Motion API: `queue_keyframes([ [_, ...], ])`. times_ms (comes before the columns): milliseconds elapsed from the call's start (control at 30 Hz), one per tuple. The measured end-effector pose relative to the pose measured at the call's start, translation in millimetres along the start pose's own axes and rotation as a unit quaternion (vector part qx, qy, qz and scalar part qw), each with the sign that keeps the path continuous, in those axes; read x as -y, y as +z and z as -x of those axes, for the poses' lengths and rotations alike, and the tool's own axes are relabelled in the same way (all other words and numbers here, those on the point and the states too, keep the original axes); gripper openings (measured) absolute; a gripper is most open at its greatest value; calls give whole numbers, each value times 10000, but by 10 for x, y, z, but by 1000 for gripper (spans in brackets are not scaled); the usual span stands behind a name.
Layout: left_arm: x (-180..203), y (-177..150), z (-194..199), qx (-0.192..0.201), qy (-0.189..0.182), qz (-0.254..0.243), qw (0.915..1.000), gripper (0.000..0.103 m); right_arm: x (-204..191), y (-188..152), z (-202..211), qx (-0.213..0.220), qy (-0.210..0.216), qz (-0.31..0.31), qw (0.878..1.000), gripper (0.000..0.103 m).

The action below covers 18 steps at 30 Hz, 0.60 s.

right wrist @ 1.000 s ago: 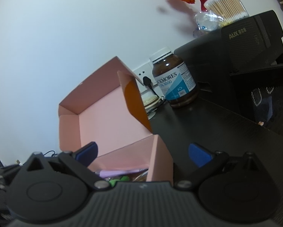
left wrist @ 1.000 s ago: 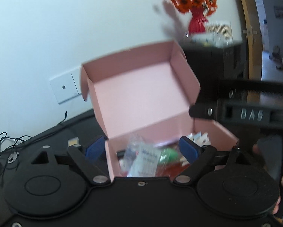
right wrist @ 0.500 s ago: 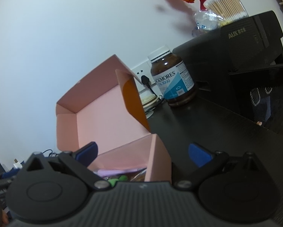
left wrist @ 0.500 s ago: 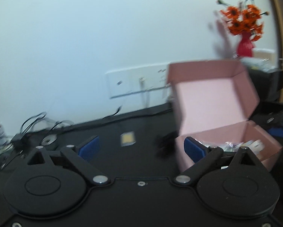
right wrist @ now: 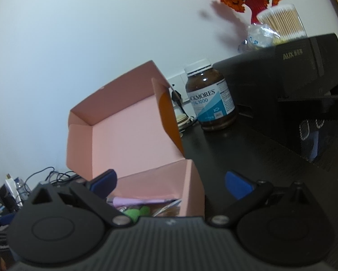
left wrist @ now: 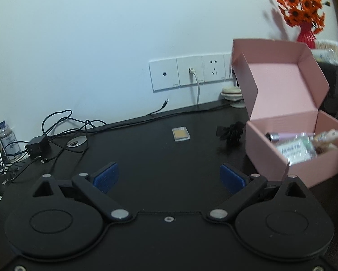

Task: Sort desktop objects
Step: 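Withdraw the left tool from the pink box back over the desk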

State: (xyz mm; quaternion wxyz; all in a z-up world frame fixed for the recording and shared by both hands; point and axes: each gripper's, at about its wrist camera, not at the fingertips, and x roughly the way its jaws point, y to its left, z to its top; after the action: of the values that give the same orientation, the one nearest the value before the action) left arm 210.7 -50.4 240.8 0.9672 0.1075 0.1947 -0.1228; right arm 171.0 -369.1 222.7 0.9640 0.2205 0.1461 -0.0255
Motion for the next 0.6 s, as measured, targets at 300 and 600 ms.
queue_keyframes([
  [300, -227, -32, -76, 83, 39, -70, 9999, 103, -120, -20, -31, -65, -203, 344, 9992, 102],
  [600, -286, -44, -160, 7, 208, -230, 9995, 103, -203, -38, -75, -203, -525, 589, 9967, 102],
])
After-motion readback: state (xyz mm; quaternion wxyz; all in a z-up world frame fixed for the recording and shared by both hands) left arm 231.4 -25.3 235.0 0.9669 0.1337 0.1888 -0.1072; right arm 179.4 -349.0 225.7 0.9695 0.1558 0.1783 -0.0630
